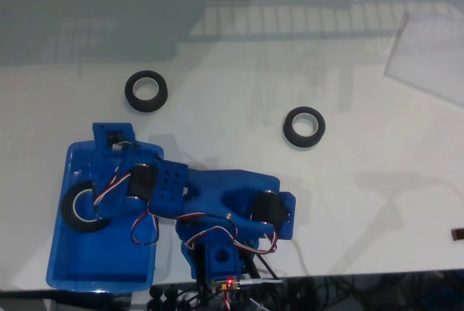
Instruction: Grasp all tape and put them in the bin.
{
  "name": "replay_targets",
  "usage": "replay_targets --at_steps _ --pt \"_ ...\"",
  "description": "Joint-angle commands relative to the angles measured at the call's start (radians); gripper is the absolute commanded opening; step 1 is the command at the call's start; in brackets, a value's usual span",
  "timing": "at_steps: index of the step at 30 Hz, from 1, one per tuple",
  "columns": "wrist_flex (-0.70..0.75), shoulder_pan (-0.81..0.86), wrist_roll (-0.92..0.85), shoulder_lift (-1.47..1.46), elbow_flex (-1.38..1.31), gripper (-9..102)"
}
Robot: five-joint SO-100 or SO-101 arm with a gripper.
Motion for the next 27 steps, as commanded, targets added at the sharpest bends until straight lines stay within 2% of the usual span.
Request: replay_targets --at_steps 1,5,11,19,23,27 --pt "0.003 -0.011 0.000 0.020 -0.011 17" --pt "-0.014 0.003 0.060 0.031 -0.011 32" --pt "-0.077 0.089 0.120 0.038 -0.020 34" --pt "-0.126 0.453 0.170 -0.021 -0.075 34" --pt "-0.202 0.667 0.161 -0.072 -0.083 34" --pt "-0.262 0.815 0.132 -0.135 -0.084 34"
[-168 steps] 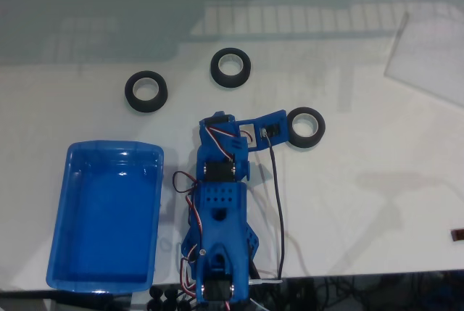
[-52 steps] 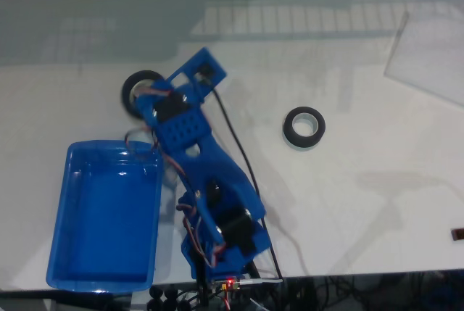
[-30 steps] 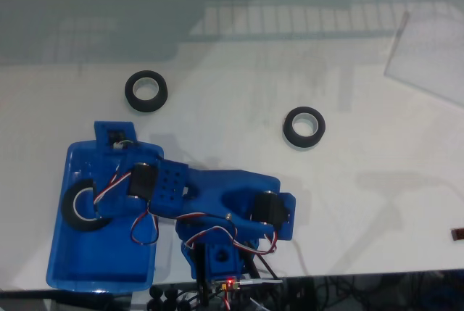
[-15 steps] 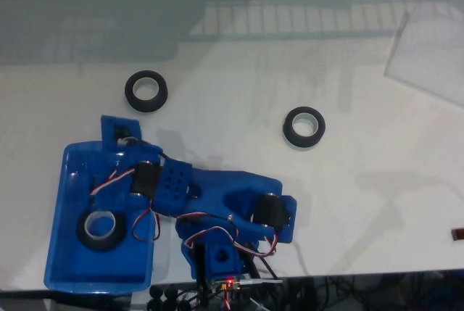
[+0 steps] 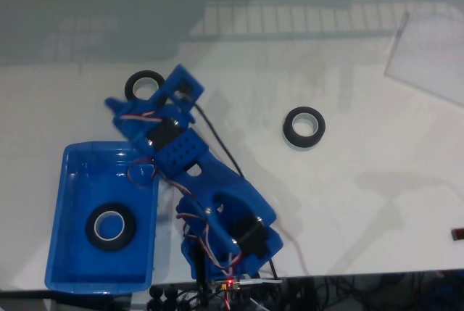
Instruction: Grasp all tape and put them in the bin.
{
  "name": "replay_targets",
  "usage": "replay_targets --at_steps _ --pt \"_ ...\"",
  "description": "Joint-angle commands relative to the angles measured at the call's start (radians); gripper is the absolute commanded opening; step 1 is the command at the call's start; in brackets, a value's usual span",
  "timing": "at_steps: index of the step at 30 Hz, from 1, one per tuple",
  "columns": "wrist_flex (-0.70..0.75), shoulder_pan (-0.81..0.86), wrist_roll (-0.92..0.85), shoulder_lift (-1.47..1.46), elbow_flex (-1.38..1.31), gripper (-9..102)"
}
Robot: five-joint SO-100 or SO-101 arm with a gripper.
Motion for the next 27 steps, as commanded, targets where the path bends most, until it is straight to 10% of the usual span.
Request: replay_targets --at_steps 1,27 --pt "-0.052 0.104 -0.026 -0.051 -0.054 33" --pt "-0.015 0.244 -0.112 -0.885 -0.541 29"
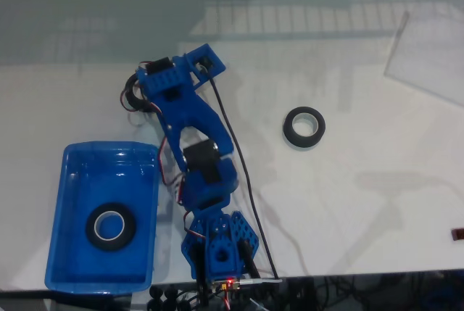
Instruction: Grasp all tape and put them in the bin.
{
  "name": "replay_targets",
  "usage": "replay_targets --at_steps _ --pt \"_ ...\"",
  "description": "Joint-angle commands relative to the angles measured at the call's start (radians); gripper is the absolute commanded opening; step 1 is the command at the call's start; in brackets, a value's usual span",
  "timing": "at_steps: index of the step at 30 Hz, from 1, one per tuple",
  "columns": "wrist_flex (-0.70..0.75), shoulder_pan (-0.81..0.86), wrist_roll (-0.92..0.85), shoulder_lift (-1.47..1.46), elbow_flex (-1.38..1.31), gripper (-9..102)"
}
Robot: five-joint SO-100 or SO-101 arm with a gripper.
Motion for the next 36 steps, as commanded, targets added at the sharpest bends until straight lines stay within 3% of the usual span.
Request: replay_targets --at_steps 1,10,19,24,28,36 --pt "0.038 -0.020 -0.012 -0.078 -0.135 29" --pt "0.156 -0.046 -0.006 -0.313 -0.387 29" --pt "0.181 -0.060 0.011 -0.436 -0.483 26" --pt "0.181 -0.063 0.014 -0.508 -0.535 20" --pt "0.160 -0.064 0.026 -0.540 -0.552 1" --pt "0.164 -0.058 0.038 -0.466 -0.549 0"
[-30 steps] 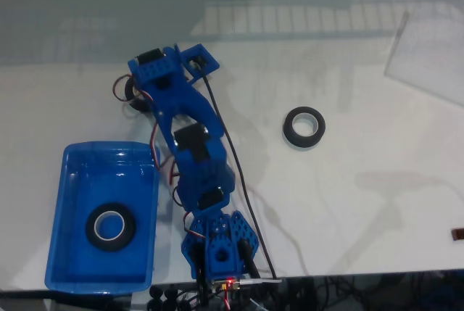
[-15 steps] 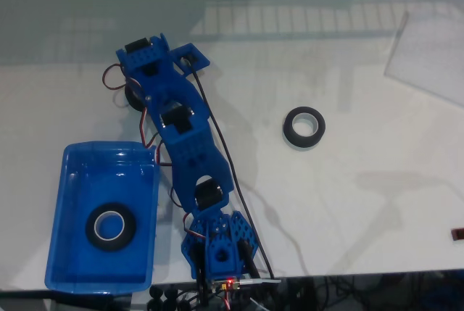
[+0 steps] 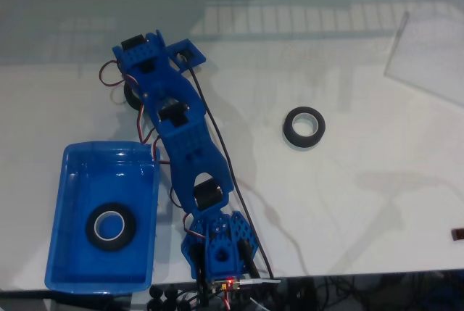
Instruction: Grasp all tape and put them in the bin.
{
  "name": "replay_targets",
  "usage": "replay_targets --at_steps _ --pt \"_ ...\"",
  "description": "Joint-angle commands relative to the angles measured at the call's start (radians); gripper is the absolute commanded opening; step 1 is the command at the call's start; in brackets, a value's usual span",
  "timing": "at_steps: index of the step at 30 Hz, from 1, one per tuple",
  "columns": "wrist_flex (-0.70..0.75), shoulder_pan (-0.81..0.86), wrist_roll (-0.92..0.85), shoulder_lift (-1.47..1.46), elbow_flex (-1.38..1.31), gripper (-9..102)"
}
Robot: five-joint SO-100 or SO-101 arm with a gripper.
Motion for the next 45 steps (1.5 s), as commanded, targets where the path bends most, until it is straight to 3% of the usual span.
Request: replay_targets --at_steps 1,13,25,38,45 --pt "-0.003 -0.002 -0.002 0.091 -0.028 0" --pt "0.133 -0.080 -0.104 0.684 0.207 0" --pt "0.184 -0.422 -0.285 1.213 0.617 0" --pt "0.225 -0.818 -0.382 1.378 0.828 0" --pt "0.218 -0.897 -0.380 1.382 0.879 0"
